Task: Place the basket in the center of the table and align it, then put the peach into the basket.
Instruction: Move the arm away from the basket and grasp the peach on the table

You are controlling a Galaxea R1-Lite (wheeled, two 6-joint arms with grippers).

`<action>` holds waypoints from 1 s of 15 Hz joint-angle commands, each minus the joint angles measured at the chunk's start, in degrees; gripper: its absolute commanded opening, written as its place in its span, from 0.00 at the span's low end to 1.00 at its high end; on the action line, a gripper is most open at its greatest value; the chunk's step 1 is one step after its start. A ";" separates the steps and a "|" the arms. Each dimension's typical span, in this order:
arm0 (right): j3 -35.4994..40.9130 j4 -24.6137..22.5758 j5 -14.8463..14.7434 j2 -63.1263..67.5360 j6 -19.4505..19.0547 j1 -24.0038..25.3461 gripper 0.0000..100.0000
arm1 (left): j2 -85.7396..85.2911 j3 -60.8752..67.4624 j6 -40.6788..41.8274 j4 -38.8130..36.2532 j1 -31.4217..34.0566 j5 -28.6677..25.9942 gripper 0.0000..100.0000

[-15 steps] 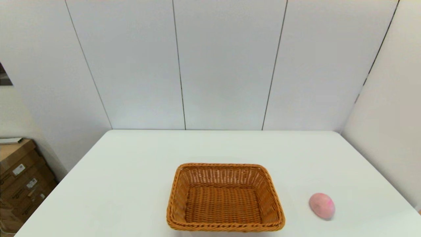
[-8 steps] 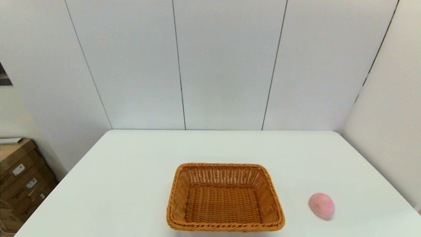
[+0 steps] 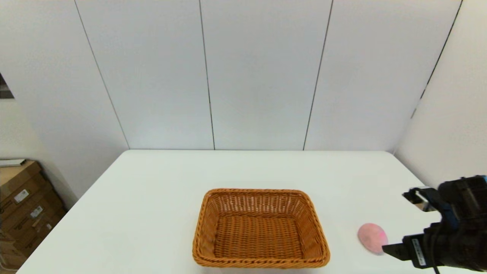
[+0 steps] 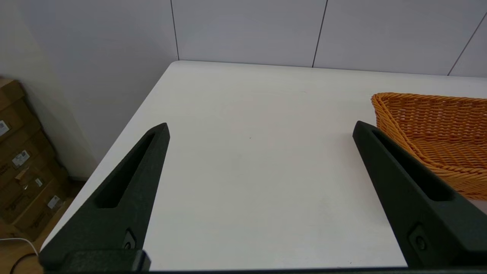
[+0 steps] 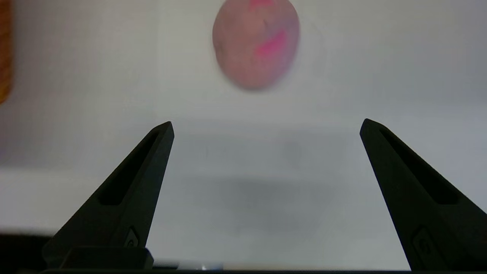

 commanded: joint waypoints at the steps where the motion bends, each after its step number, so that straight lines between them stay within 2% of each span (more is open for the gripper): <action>1: -3.93 -18.97 -2.12 27.51 0.27 2.44 1.00 | -0.01 0.00 -0.09 0.15 0.00 0.03 1.00; 5: -6.21 -18.97 -1.94 26.55 0.79 2.44 1.00 | -0.01 0.00 -0.17 0.15 0.00 0.03 1.00; 6: -6.13 -18.97 -2.03 26.19 0.88 2.44 0.00 | -0.01 0.00 -0.17 0.15 0.00 0.03 1.00; 15: -4.72 -16.42 -2.03 15.30 1.23 1.47 0.00 | -0.01 0.00 -0.26 0.15 0.00 0.11 1.00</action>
